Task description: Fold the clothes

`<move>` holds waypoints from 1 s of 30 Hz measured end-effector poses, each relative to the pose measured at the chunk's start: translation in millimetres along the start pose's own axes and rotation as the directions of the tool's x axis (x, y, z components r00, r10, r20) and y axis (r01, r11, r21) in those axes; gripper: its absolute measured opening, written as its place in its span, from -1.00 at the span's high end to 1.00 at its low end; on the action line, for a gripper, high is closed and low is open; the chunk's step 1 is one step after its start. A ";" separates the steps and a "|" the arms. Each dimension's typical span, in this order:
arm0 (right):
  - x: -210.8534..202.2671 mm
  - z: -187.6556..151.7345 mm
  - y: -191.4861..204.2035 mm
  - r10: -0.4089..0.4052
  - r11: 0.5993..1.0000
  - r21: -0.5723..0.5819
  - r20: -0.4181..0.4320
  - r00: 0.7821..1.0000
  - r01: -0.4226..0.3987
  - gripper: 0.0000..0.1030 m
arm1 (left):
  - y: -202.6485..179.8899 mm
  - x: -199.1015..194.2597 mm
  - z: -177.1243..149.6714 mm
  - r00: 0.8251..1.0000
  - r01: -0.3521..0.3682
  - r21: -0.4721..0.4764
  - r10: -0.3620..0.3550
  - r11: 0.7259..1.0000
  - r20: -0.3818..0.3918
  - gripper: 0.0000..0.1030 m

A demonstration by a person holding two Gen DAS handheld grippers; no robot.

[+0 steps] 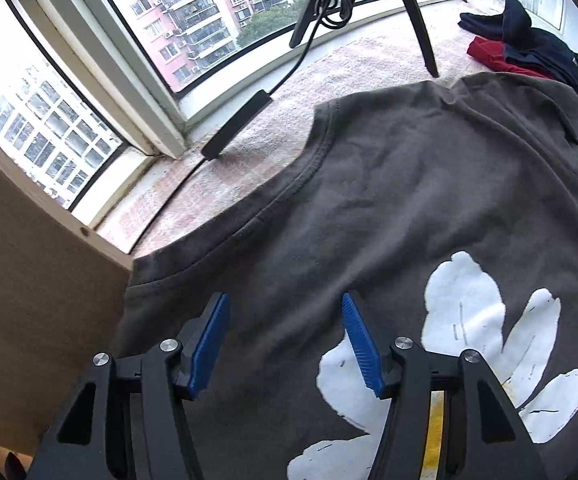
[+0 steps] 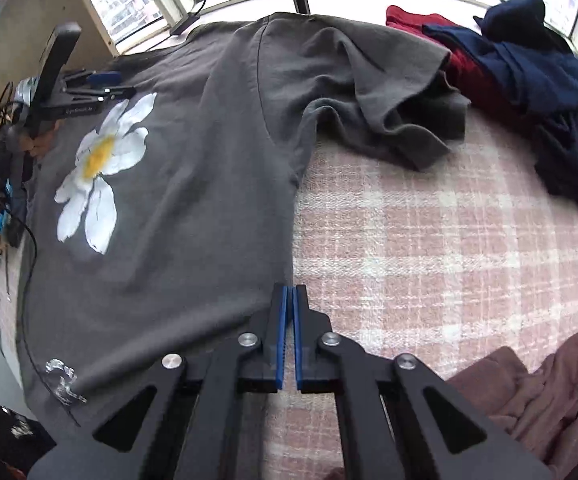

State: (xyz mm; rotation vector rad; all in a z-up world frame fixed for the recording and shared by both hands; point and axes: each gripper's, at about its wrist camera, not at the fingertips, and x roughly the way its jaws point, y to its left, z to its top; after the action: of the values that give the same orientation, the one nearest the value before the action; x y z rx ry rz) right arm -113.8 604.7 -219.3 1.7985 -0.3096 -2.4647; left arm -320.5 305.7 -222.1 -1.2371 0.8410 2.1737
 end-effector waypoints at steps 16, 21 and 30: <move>-18.0 -90.1 36.7 0.072 0.997 -0.003 0.001 0.997 -0.072 0.75 | -12.4 -56.9 -146.3 0.972 0.218 -0.070 -0.223 0.973 -0.073 0.07; -19.9 -94.7 46.8 -0.002 0.998 -0.063 -0.024 1.000 0.000 0.79 | 40.0 -50.9 -166.8 0.986 -0.091 -0.157 0.067 0.983 -0.150 0.21; -88.2 -38.0 99.4 0.057 0.979 -0.202 0.092 0.994 -0.038 0.73 | 92.3 -168.2 -261.9 0.996 -0.081 -0.465 0.059 0.882 -0.062 0.21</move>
State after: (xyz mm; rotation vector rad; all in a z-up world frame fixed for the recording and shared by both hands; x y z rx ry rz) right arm -56.2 518.8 -127.6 1.5785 -0.1040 -2.4553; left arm -155.6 34.5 -153.7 -1.5036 0.3837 2.5075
